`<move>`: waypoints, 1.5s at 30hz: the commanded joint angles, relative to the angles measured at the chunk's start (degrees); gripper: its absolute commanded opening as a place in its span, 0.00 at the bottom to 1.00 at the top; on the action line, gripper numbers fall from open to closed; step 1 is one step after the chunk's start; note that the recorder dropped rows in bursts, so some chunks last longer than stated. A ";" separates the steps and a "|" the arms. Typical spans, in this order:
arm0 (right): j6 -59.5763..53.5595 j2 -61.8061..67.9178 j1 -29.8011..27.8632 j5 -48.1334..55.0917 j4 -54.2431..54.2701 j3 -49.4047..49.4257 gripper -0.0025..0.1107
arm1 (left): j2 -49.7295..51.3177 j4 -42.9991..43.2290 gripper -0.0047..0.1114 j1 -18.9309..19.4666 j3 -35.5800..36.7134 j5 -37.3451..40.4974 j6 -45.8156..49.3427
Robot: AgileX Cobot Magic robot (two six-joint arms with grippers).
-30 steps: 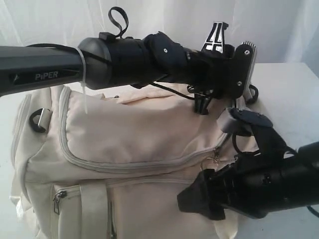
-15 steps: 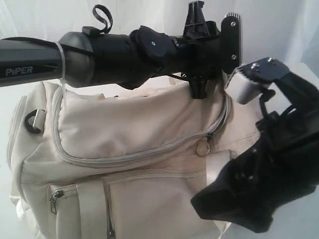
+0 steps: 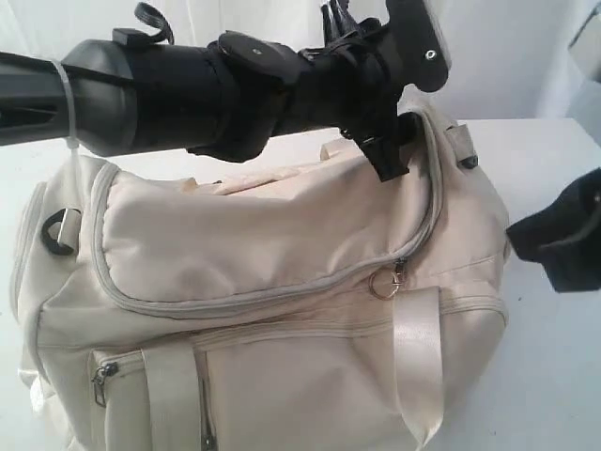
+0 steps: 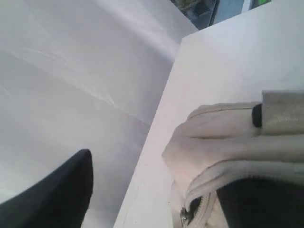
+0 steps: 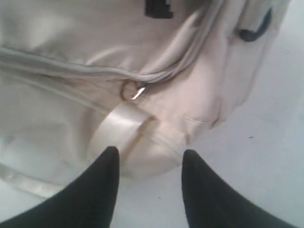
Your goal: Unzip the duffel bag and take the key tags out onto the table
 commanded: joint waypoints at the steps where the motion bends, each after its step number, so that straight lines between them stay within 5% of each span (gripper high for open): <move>1: 8.10 1.50 -0.05 -2.85 -11.20 -0.33 0.37 | -1.53 -8.35 0.68 -3.41 -0.09 -8.78 9.24; 5: 11.74 3.86 -0.05 -8.17 -16.71 -0.33 0.37 | -1.67 -13.96 0.66 -5.89 1.79 -19.02 9.24; 9: 13.14 10.36 -0.05 -13.07 -19.03 -0.33 0.42 | -1.67 -15.20 0.61 -8.91 3.55 -19.42 9.24; 13: 31.26 12.69 -0.05 -7.53 -37.91 -0.81 0.43 | -1.70 -18.67 0.45 -9.49 3.80 -26.41 9.24; 18: 36.01 8.74 -0.29 -4.79 -45.15 -1.19 0.30 | -1.80 -19.70 0.31 -9.61 3.80 -22.20 9.24; 21: 36.01 7.18 -1.95 -4.77 -45.15 -1.19 0.22 | -2.53 -19.70 0.19 -9.81 3.80 -27.06 9.24; 24: 36.01 6.61 -3.06 -5.76 -44.55 -1.19 0.13 | -4.30 -21.38 0.04 -10.43 3.80 -35.06 9.24; 27: 34.23 6.93 -3.37 -7.86 -43.08 -1.19 0.02 | -7.39 -27.23 0.04 -11.62 3.84 -38.81 9.24; 36: 25.99 8.55 -3.37 -11.25 -33.69 -1.19 0.02 | -20.33 -28.61 0.04 -19.31 20.61 -38.55 9.24; 40: 15.08 9.56 -3.37 -12.40 -22.08 -1.19 0.02 | -26.03 -28.61 0.04 -23.25 28.45 -31.21 9.24; 42: 9.15 10.42 -3.47 -12.30 -15.37 -1.73 0.02 | -28.88 -28.61 0.04 -23.58 31.51 -22.55 9.24; 45: 4.33 11.64 -4.16 -11.46 -9.20 -3.38 0.02 | -31.84 -28.61 0.04 -22.86 33.31 -20.66 9.24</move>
